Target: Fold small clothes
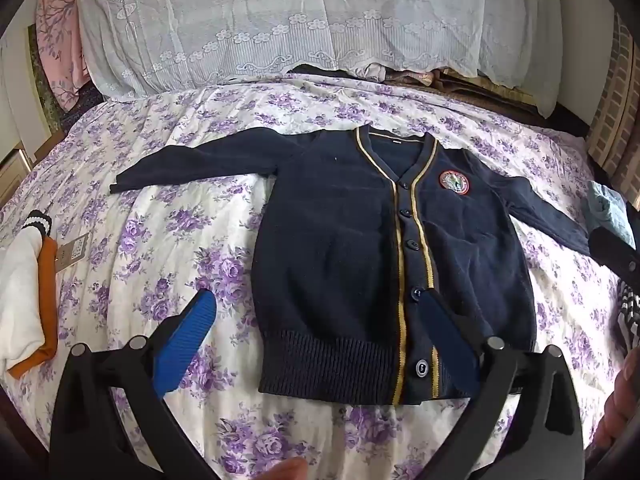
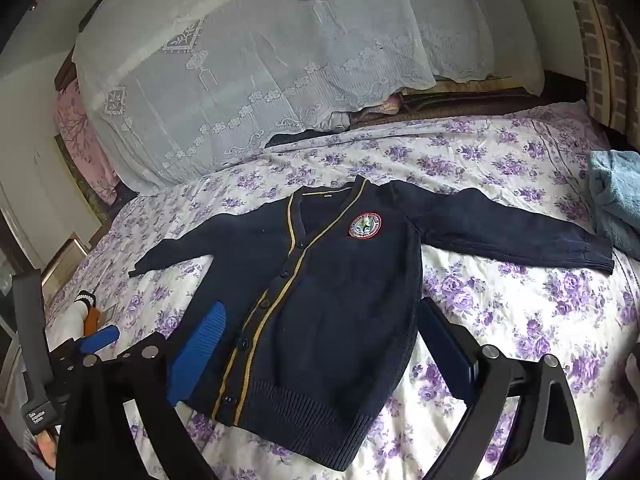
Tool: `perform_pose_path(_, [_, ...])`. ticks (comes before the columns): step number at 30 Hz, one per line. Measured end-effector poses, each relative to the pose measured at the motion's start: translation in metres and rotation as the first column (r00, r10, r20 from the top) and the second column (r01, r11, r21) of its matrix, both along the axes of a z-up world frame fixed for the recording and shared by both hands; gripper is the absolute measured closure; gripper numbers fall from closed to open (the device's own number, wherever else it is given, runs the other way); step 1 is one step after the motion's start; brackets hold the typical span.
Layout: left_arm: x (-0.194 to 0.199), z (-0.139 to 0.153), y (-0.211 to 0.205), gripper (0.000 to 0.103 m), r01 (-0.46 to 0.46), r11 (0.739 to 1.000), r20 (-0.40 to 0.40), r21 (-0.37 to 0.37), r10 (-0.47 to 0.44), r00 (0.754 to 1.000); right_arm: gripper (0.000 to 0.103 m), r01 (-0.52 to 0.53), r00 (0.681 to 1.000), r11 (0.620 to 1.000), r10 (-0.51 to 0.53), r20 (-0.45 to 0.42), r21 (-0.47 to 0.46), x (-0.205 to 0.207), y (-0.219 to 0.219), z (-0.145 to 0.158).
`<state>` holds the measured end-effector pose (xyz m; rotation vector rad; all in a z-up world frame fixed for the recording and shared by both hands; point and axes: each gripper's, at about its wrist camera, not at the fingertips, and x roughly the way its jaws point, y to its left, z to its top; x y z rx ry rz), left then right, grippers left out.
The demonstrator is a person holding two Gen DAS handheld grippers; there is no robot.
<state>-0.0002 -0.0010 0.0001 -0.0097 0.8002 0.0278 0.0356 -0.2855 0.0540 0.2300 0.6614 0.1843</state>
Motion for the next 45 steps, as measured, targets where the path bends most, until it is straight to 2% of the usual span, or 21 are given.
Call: perform_pose_path(45, [-0.004, 0.0, 0.01, 0.004, -0.013, 1.0, 0.0, 0.008, 0.013, 1.0, 0.006, 0.012, 1.0, 1.0, -0.013, 0.005, 0.027, -0.002, -0.006, -0.001])
